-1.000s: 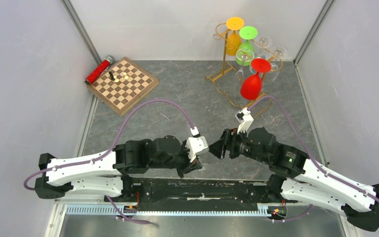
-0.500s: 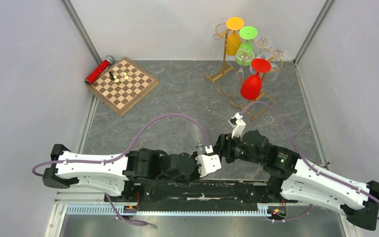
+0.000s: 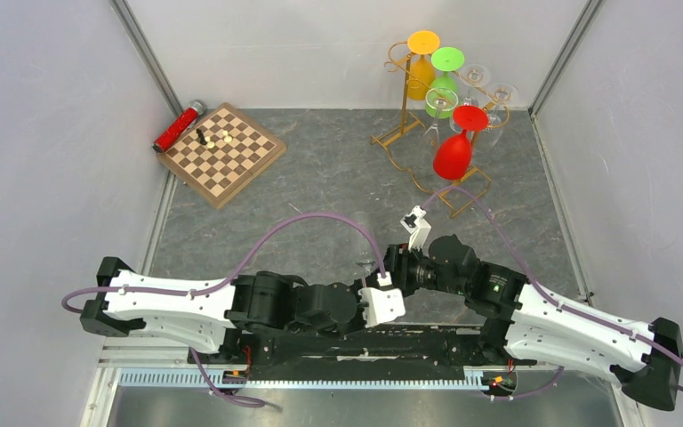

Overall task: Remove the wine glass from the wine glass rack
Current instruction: Place the wine glass at the center of the board.

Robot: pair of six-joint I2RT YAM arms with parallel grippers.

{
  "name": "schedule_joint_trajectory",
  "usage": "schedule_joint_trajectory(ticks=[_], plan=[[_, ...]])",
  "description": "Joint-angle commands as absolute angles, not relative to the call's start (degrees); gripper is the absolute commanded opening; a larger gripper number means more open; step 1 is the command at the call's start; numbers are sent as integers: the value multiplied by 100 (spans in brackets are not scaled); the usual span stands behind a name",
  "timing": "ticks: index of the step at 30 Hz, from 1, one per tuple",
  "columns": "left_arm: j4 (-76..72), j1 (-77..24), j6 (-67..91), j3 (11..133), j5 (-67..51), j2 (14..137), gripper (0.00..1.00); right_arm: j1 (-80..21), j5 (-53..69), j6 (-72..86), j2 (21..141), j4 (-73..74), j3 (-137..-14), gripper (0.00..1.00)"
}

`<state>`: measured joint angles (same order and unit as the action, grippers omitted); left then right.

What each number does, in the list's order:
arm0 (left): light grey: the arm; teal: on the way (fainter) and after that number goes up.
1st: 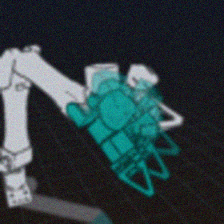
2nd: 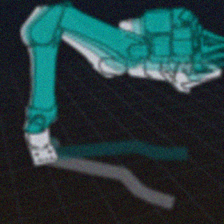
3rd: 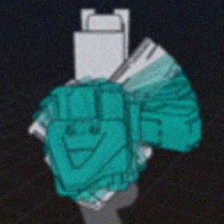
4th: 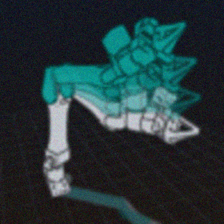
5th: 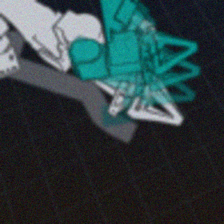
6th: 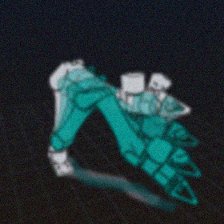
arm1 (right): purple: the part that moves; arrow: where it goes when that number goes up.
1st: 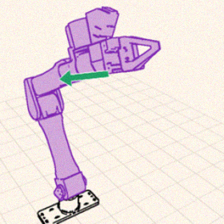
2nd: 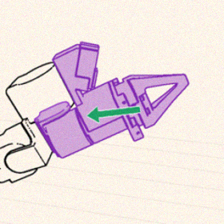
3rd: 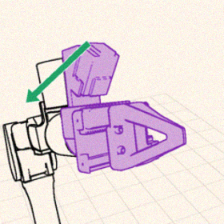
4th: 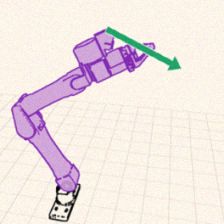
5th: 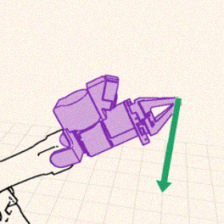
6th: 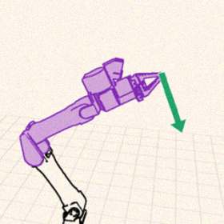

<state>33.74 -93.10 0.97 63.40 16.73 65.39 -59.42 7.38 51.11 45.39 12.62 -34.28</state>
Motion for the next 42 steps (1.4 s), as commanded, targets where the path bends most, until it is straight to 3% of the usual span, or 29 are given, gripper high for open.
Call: schedule_joint_trajectory(ticks=[1,11,17,23,30,33,38,42], plan=[[2893,-9362,-263,6601,1976,6482,2,-5963,941,5253,4562,761,-3311,63],[2736,-9374,-268,6522,2004,6438,2,-5959,1041,5366,4605,499,-3182,45],[2711,-9375,-202,6450,1980,6394,2,-5960,1021,5409,4587,449,-3129,27],[2725,-9374,-62,6330,1762,6290,2,-5959,1033,5432,4588,390,-3076,1],[2834,-9372,173,6258,1717,6263,3,-5960,1046,5443,4559,265,-2997,0],[2848,-9375,252,6211,1731,6207,11,-5959,1049,5406,4512,228,-2985,0],[2798,-9373,407,6109,1761,6010,39,-5959,952,5228,4345,226,-2971,0],[2673,-9378,556,5983,1910,5729,52,-5964,677,4946,4132,496,-3000,0]])
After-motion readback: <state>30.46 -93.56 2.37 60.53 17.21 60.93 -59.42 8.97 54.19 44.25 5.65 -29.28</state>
